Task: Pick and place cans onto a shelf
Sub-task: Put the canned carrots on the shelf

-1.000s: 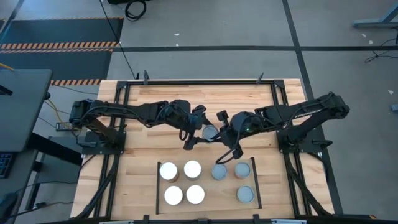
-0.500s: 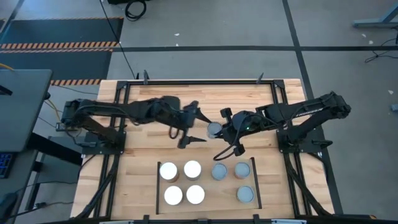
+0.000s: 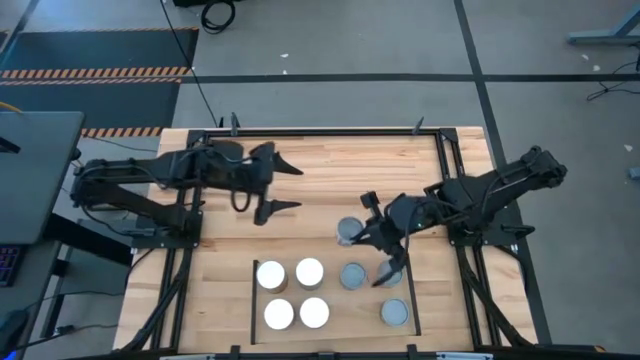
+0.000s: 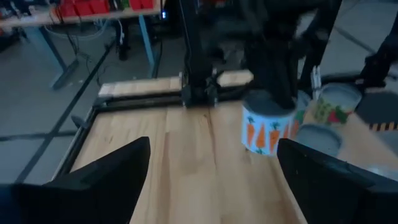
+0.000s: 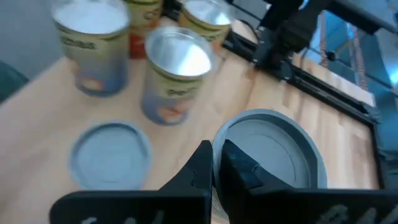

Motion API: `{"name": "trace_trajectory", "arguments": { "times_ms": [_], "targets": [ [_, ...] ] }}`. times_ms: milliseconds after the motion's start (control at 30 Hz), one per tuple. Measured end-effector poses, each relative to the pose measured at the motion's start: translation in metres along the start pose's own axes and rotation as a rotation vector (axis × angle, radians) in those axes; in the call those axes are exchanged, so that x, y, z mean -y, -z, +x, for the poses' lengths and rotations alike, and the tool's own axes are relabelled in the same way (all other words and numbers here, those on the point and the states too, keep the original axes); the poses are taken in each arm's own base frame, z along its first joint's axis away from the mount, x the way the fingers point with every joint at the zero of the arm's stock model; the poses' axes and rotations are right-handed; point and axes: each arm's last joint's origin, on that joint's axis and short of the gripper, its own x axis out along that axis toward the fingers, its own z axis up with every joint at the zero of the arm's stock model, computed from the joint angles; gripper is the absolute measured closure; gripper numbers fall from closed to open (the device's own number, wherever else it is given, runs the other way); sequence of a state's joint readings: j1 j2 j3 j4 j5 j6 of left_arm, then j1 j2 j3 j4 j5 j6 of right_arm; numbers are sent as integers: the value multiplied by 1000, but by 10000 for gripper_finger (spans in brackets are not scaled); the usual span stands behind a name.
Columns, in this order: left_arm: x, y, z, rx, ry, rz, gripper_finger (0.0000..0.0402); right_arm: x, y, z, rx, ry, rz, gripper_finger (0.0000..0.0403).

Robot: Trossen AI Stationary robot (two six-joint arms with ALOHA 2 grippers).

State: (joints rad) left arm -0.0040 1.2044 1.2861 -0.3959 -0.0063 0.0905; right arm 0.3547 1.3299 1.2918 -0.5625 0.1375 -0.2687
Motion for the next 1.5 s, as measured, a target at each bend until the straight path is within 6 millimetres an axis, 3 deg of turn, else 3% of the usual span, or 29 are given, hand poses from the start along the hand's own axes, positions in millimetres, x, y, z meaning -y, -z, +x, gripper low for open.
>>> {"name": "trace_trajectory", "arguments": {
  "times_ms": [167,300,567,833,1033,1267,1500],
  "targets": [
    [0,-3,-8,27,-2,-19,44,-18,-14,-2,51,-52,18,387],
    [-1,-7,-16,60,-6,-20,44,-33,-41,-3,113,-111,12,387],
    [-1,-7,-20,61,-6,-28,45,-84,-73,10,144,-271,-35,387],
    [-1,-6,-19,52,-4,-45,45,-123,-68,34,57,-352,38,387],
    [-1,-6,-19,53,-5,-45,45,-126,-43,63,-175,-324,60,387],
    [-1,-5,-19,36,-4,-23,45,-121,-37,66,-238,-332,75,382],
    [-1,-4,-19,34,-5,-19,45,-121,-39,67,-216,-340,75,340]
  ]
}}
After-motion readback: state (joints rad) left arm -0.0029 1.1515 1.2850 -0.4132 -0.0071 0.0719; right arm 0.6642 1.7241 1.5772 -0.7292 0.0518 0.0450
